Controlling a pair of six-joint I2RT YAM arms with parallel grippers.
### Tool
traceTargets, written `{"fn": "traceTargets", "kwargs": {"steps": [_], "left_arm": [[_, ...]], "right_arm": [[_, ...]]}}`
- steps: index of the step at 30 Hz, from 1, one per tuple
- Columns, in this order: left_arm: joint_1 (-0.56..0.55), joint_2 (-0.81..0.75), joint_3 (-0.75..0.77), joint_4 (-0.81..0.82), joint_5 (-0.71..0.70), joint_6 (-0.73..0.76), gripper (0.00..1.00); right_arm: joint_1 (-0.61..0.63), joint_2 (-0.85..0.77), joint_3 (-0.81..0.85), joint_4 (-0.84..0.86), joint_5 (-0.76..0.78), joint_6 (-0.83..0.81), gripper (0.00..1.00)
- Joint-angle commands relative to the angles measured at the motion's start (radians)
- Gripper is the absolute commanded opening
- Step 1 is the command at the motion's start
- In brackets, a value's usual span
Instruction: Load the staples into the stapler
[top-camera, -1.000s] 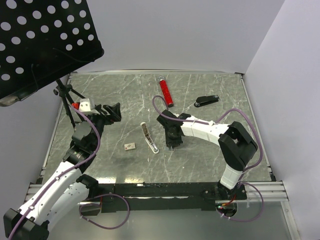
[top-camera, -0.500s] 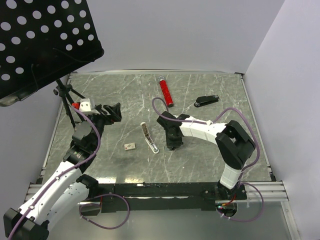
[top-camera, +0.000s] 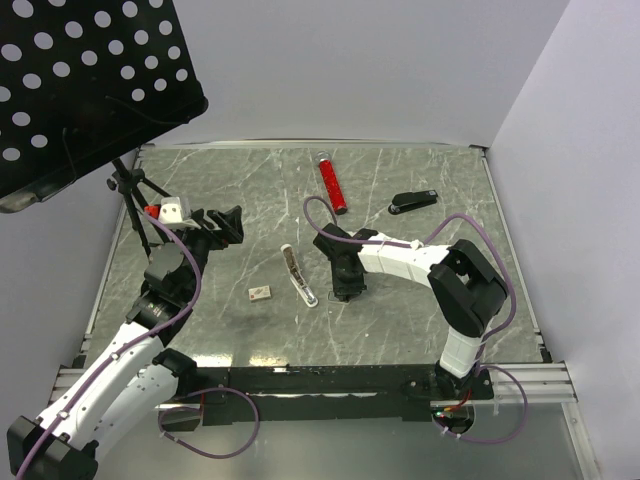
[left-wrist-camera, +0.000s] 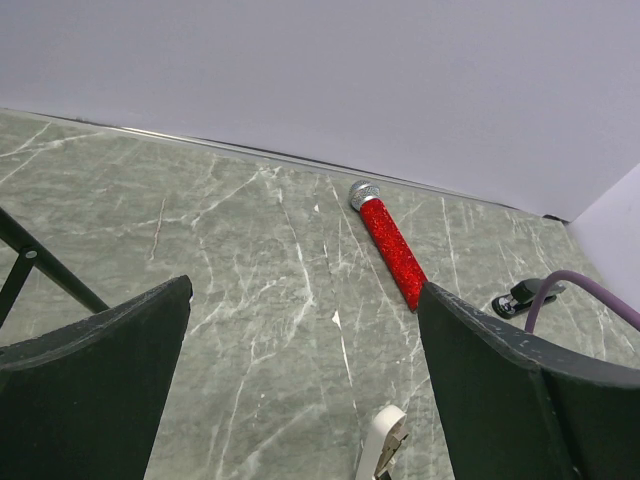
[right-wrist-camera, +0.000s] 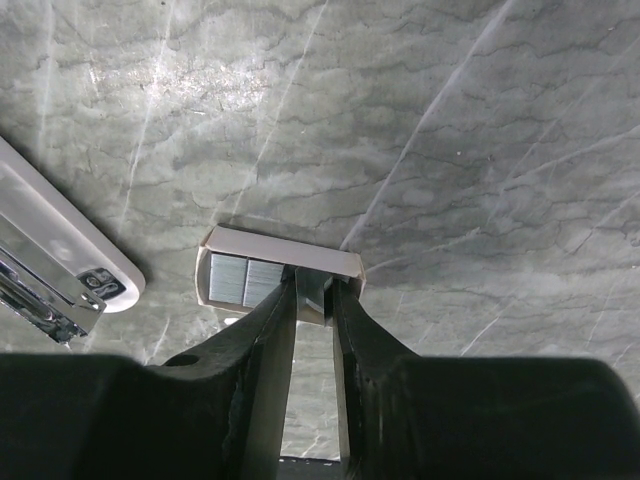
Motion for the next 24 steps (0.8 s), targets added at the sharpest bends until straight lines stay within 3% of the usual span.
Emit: {"fn": "traceTargets", "kwargs": {"steps": [1,13,24], "left_arm": [[-0.004,-0.006,-0.004,0.045,0.015,0.019,0.99],[-0.004,-0.006,-0.004,0.045,0.015,0.021,0.99],[-0.004,-0.011,-0.003,0.044,0.012,0.019,0.99]], "right_arm": [[-0.004,-0.004,0.006,-0.006,0.022,0.006,0.28],[-0.002,-0.072,0.070,-0.124,0.101,-0.023,0.09],[-0.042,-0.115,0.099,-0.317,0.405,-0.083,0.08]]}}
